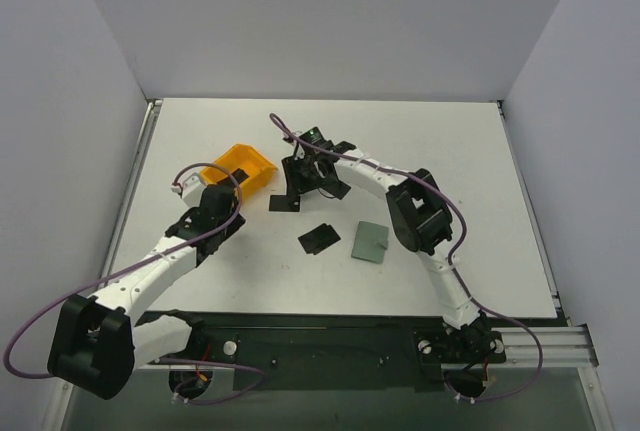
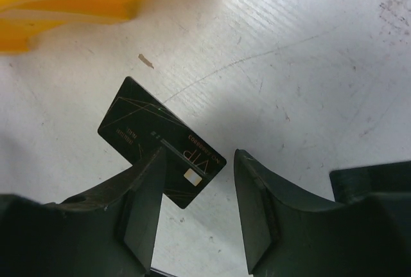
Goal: Put the credit cards into the card holder
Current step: Move the credit card to the corner of the board.
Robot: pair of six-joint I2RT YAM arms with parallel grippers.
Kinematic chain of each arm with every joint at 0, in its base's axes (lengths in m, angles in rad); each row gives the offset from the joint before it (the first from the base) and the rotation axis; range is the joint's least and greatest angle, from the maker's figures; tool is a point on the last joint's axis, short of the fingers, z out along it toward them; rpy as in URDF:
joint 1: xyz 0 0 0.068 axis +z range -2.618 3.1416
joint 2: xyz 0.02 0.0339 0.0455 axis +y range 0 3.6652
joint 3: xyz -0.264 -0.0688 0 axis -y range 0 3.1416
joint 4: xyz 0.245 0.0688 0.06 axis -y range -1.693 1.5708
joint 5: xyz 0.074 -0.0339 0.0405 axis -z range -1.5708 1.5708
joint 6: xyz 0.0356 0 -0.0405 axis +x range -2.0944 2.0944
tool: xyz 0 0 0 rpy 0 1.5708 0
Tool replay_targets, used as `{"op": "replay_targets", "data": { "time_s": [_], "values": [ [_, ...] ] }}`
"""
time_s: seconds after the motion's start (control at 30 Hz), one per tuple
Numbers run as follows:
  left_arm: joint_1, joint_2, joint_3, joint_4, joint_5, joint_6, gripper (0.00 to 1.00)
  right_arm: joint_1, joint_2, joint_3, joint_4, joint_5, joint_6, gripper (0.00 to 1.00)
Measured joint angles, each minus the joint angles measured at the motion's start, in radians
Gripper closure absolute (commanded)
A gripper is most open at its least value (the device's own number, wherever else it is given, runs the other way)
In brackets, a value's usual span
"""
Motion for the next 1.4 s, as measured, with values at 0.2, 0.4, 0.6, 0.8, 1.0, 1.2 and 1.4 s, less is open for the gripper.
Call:
{"op": "replay_targets", "data": {
  "time_s": [0.2, 0.4, 0.6, 0.8, 1.0, 1.2, 1.4],
  "values": [
    [0.0, 0.001, -0.019, 0.019, 0.008, -0.006, 0.52, -0.002, 0.044, 0.069, -0.038, -0.054, -0.031, 0.58],
    [0.002, 0.03, -0.052, 0.072, 0.008, -0.006, 0.54, 0.014, 0.045, 0.066, -0.056, -0.105, -0.062, 0.6],
    [0.01, 0.1, -0.085, 0.134, 0.016, 0.005, 0.56, 0.069, 0.045, 0.045, -0.02, -0.123, -0.079, 0.61],
    [0.022, 0.137, -0.087, 0.229, 0.028, 0.026, 0.84, 0.107, 0.038, 0.02, 0.04, -0.114, -0.051, 0.66],
    [0.026, 0.201, -0.087, 0.302, 0.062, 0.055, 1.0, 0.11, 0.04, 0.013, 0.052, -0.133, -0.005, 0.7],
    [0.026, 0.241, -0.087, 0.339, 0.081, 0.063, 1.0, 0.122, 0.047, 0.013, 0.063, -0.161, 0.018, 0.71],
    [0.025, 0.283, -0.087, 0.385, 0.094, 0.065, 1.0, 0.147, 0.055, 0.008, 0.094, -0.183, 0.043, 0.72]
  ]
}}
